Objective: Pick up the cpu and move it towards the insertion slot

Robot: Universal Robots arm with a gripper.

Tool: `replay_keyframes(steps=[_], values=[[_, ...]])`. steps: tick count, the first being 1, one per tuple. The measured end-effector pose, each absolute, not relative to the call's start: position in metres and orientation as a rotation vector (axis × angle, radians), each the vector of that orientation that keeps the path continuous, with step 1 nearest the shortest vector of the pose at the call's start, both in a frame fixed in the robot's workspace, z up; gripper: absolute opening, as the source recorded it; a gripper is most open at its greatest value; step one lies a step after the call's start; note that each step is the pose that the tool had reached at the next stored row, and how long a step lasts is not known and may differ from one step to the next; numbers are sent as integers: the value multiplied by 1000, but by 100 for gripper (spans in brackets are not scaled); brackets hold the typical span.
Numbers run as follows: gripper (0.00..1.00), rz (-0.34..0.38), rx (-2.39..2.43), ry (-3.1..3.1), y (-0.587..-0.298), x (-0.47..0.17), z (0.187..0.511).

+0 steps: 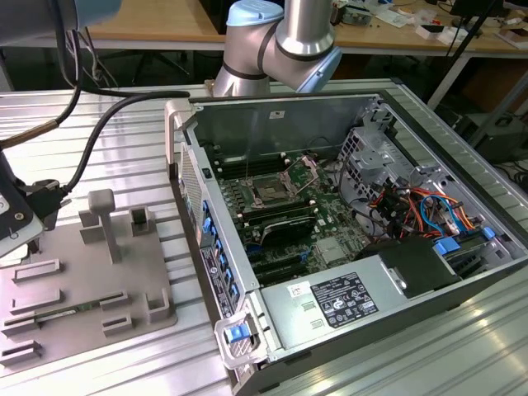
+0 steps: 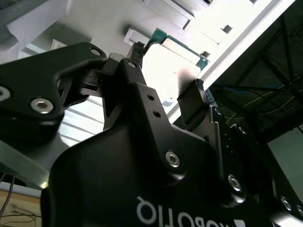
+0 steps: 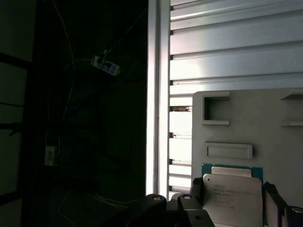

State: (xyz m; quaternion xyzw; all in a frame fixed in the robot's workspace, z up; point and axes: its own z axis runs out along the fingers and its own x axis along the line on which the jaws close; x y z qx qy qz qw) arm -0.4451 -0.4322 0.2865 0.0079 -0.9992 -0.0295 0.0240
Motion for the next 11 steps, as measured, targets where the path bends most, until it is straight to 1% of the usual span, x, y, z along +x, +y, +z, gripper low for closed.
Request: replay_keyframes(steps=[11], values=[[55,-91,24,-3092,-432,-445,290]])
